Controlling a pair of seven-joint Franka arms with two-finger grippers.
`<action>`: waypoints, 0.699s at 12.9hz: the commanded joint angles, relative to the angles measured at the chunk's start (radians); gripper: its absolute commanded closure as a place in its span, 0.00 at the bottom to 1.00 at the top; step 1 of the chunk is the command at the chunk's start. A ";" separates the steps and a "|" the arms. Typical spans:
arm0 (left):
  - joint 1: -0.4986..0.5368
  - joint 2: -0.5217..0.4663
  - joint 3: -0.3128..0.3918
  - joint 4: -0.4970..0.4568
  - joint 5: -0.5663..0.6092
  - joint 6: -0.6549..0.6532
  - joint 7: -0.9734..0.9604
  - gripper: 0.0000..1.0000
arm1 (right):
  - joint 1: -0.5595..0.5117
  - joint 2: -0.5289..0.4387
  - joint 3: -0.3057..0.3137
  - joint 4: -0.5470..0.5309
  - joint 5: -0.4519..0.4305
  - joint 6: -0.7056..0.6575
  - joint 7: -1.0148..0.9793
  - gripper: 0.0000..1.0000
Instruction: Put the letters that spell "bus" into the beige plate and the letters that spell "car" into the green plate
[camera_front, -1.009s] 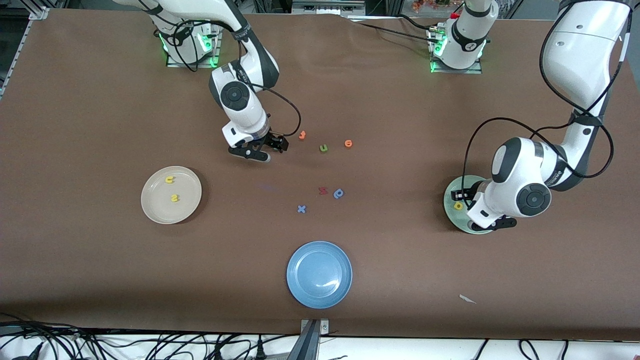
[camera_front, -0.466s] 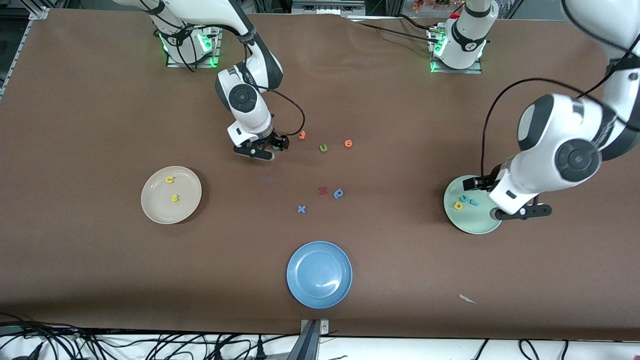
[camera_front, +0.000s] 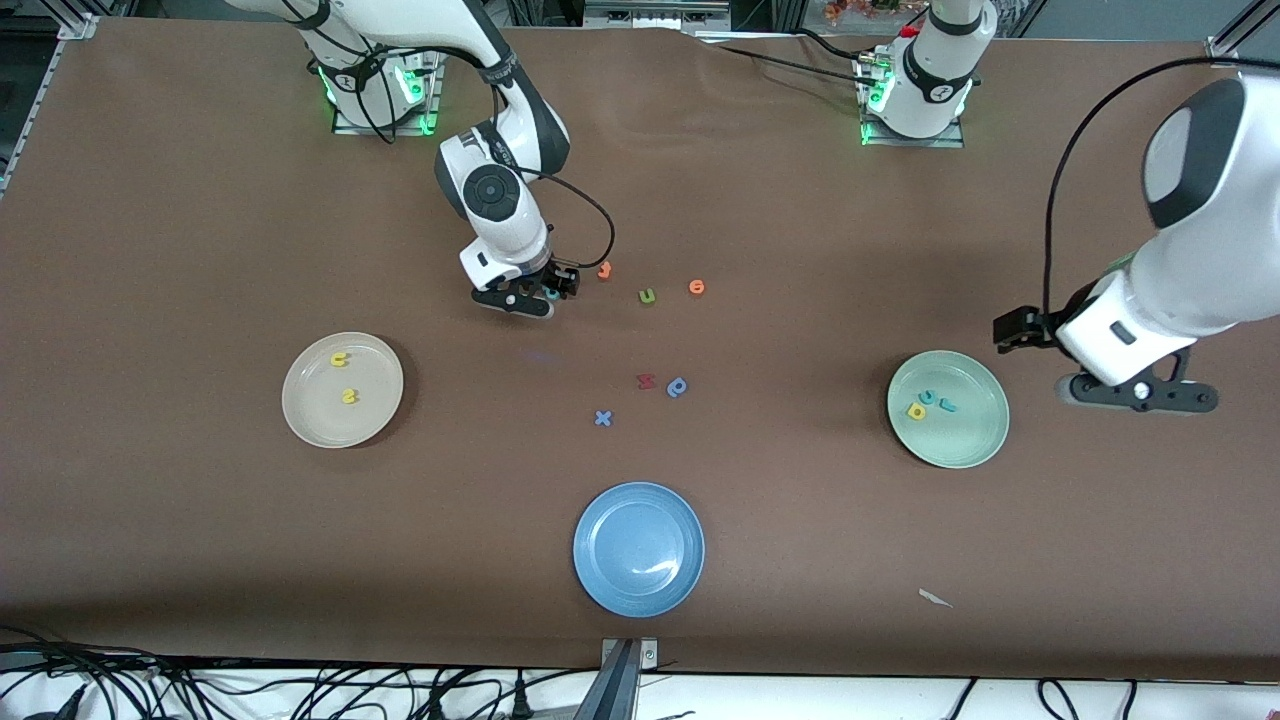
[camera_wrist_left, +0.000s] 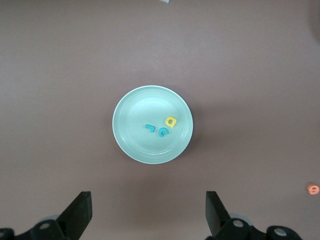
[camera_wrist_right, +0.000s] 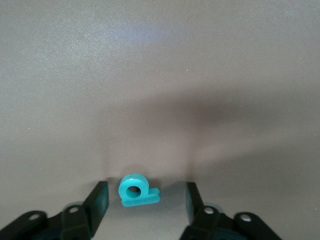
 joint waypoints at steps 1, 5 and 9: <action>-0.057 -0.085 0.052 -0.002 -0.058 -0.030 0.104 0.00 | 0.008 -0.005 -0.002 -0.009 0.004 0.017 0.014 0.36; -0.262 -0.222 0.260 -0.085 -0.055 -0.015 0.096 0.00 | 0.008 0.001 -0.002 -0.006 0.002 0.021 0.014 0.46; -0.281 -0.376 0.336 -0.347 -0.138 0.089 0.099 0.00 | 0.015 0.008 0.000 -0.005 0.004 0.036 0.015 0.52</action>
